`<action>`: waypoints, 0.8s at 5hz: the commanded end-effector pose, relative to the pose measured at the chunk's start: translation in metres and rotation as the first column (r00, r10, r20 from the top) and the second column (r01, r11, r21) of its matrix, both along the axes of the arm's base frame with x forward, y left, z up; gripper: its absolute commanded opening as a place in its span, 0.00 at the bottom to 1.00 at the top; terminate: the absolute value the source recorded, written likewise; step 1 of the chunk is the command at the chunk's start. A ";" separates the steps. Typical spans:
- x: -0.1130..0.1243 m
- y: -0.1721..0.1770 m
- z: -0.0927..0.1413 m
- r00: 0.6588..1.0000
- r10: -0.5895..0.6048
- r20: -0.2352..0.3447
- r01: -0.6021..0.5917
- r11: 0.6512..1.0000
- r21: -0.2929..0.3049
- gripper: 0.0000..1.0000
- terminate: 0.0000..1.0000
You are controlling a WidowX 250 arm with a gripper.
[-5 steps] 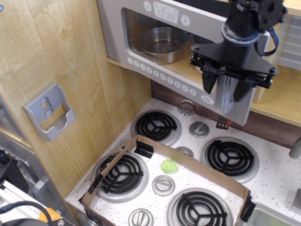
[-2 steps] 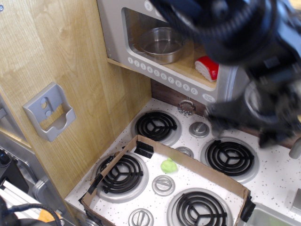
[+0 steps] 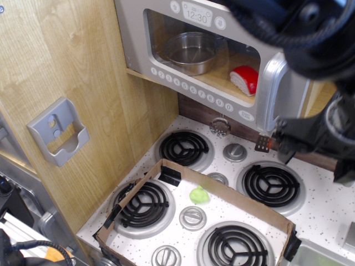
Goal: Open microwave
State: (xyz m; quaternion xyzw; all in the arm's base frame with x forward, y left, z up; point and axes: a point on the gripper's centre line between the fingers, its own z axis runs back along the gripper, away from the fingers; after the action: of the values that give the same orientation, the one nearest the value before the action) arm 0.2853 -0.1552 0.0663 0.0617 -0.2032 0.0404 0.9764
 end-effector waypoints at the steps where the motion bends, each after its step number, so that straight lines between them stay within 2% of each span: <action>1: 0.036 -0.027 0.026 0.988 -0.155 0.020 0.155 0.988 -0.011 1.00 0.00; 3: 0.068 -0.032 0.035 0.960 -0.279 0.024 0.279 0.960 -0.019 1.00 0.00; 4: 0.082 -0.027 0.037 0.929 -0.370 0.025 0.370 0.929 0.014 1.00 0.00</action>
State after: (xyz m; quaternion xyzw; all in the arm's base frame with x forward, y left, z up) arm 0.3650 -0.1738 0.0867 0.0357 -0.2015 -0.1512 0.9671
